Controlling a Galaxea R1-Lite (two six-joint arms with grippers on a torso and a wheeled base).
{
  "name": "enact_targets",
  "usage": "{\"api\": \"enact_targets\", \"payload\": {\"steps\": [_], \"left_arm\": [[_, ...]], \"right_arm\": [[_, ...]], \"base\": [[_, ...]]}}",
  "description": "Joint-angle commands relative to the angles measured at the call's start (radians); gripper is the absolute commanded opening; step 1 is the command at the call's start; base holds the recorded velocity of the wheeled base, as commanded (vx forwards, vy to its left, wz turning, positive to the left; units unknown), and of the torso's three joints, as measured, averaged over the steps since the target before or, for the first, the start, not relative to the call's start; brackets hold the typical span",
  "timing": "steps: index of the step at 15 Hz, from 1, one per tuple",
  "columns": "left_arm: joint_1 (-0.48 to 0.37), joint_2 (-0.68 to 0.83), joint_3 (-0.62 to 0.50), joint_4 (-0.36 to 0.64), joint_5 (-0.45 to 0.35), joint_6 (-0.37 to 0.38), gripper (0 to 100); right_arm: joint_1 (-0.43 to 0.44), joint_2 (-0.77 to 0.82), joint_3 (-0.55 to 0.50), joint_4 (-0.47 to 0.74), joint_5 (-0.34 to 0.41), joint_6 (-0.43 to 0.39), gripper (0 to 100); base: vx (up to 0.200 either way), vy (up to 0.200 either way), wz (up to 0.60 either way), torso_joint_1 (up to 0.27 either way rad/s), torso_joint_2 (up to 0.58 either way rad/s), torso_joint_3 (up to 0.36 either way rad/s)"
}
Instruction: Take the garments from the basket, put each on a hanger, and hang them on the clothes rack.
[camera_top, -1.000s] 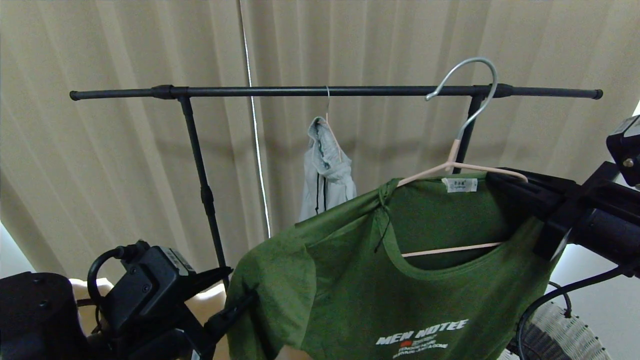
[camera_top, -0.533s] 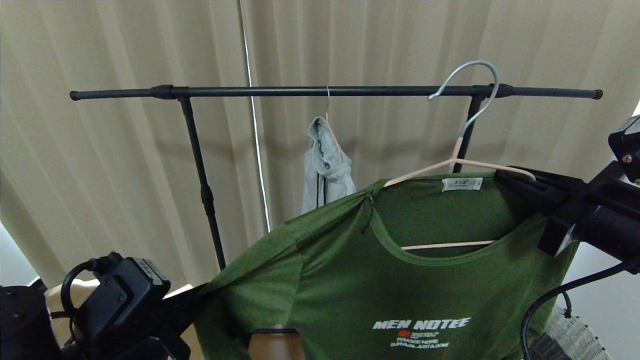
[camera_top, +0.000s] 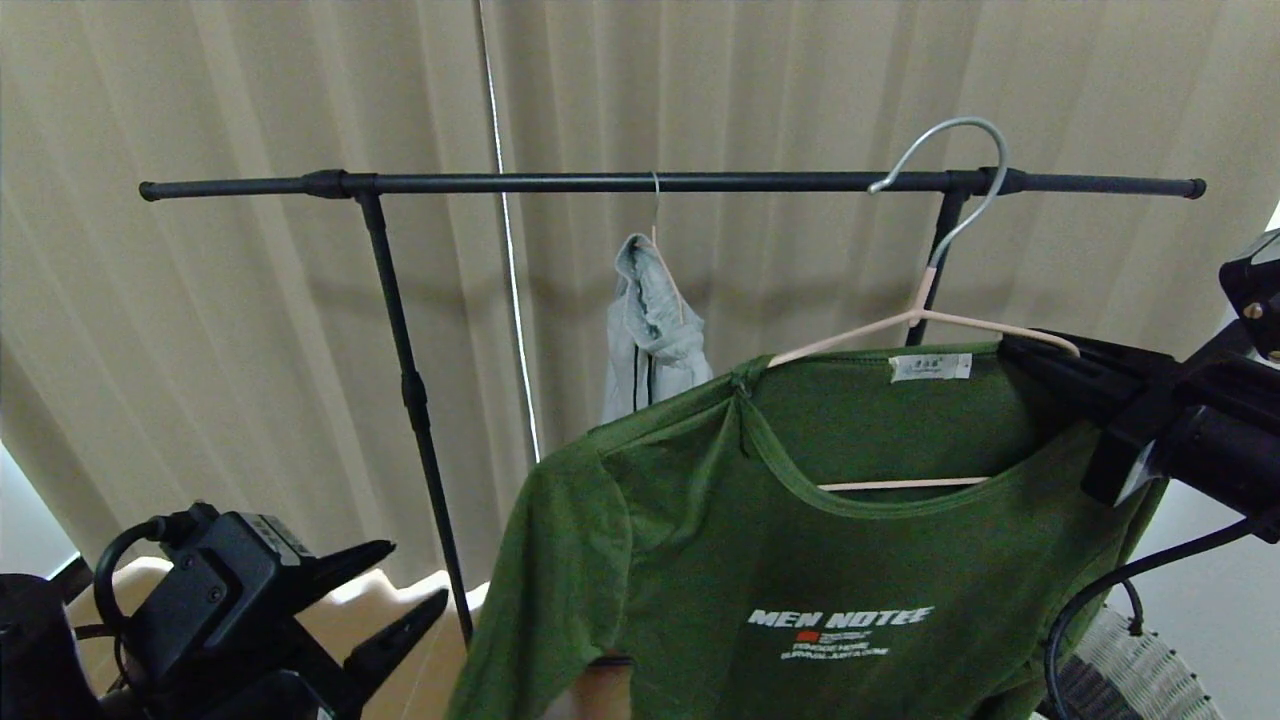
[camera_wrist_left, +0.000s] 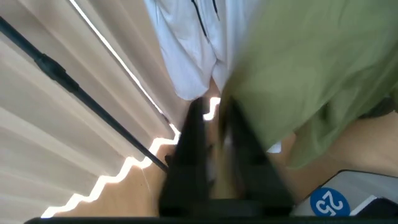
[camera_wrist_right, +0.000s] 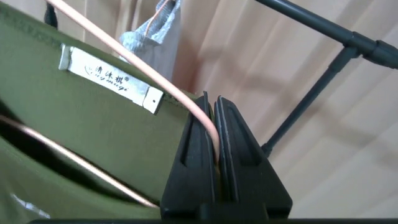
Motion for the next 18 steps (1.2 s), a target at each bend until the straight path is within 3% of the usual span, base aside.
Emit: {"api": "enact_targets", "payload": {"steps": [1,4,7,9,13,16,18], "left_arm": [[-0.004,-0.035,0.010,-0.022,0.000,-0.005,100],[-0.006,-0.077,-0.005,-0.024,-0.002,-0.007,100],[-0.030,-0.149,-0.054,-0.021,-0.009,-0.106,100],[-0.032,-0.163,-0.035,-0.021,-0.009,-0.119,100],[-0.032,-0.193,0.005,-0.018,-0.020,-0.162,100],[-0.032,-0.201,0.010,-0.013,-0.017,-0.159,100],[-0.024,-0.252,0.002,-0.009,-0.015,-0.151,100]], "right_arm": [[-0.025,0.002,0.001,0.001,-0.017,0.000,0],[-0.067,0.002,-0.001,0.008,-0.018,0.000,0],[-0.149,-0.009,-0.007,0.037,-0.021,0.000,0],[-0.200,-0.020,-0.009,0.056,-0.028,-0.003,0],[-0.220,-0.094,-0.119,0.387,-0.115,-0.014,0],[-0.225,-0.101,-0.140,0.432,-0.150,-0.012,0],[-0.291,-0.110,-0.127,0.441,-0.176,-0.012,0]], "base": [[0.000,0.000,0.00,0.000,0.00,0.000],[0.000,0.000,0.00,0.000,0.00,0.000],[0.000,0.000,0.00,0.000,0.00,0.000],[0.000,0.000,0.00,0.000,0.00,0.000],[0.000,0.000,0.00,0.000,0.00,0.000],[0.000,0.000,0.00,0.000,0.00,0.000],[0.000,0.000,0.00,0.000,0.00,0.000]]}}
